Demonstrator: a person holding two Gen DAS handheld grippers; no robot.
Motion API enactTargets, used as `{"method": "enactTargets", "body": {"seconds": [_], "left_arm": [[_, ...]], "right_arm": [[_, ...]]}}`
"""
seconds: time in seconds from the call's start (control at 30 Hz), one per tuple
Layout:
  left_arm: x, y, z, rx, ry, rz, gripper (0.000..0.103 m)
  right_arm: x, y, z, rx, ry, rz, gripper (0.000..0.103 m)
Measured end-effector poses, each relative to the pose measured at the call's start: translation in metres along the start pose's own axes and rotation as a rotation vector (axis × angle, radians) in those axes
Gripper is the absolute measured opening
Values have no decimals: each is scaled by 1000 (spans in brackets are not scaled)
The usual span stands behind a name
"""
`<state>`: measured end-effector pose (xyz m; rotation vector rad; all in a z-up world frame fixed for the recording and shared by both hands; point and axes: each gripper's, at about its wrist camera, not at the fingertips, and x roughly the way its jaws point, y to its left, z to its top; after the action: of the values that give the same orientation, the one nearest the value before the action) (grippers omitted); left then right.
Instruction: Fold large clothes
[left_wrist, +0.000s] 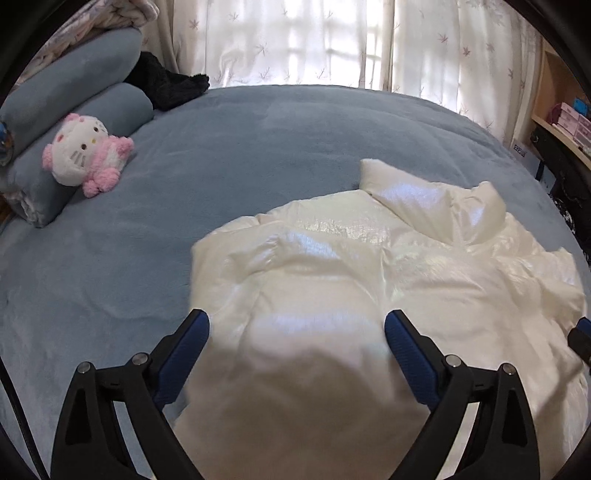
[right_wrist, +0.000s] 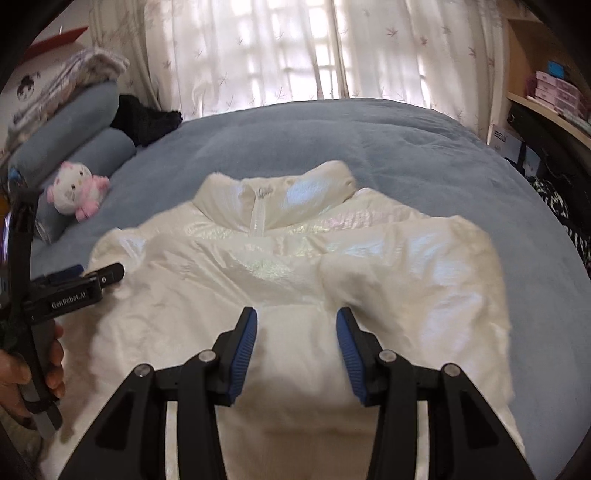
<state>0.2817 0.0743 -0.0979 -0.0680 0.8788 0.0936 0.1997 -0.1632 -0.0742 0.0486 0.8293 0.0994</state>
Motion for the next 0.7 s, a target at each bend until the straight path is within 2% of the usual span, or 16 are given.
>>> {"method": "enactTargets", "body": {"seconds": [0.13, 0.3, 0.53, 0.7], "left_arm": [[-45, 5, -13, 41, -28, 12, 95], [-97, 17, -31, 84, -9, 20, 95], [-169, 45, -69, 54, -14, -23, 95], [-203, 53, -105, 62, 8, -20, 95]], "right_arm": [[-36, -9, -8, 46, 8, 17, 45], [-80, -17, -26, 84, 19, 46, 45], [-143, -14, -53, 62, -32, 69, 47], [-183, -14, -77, 51, -62, 138, 53]]}}
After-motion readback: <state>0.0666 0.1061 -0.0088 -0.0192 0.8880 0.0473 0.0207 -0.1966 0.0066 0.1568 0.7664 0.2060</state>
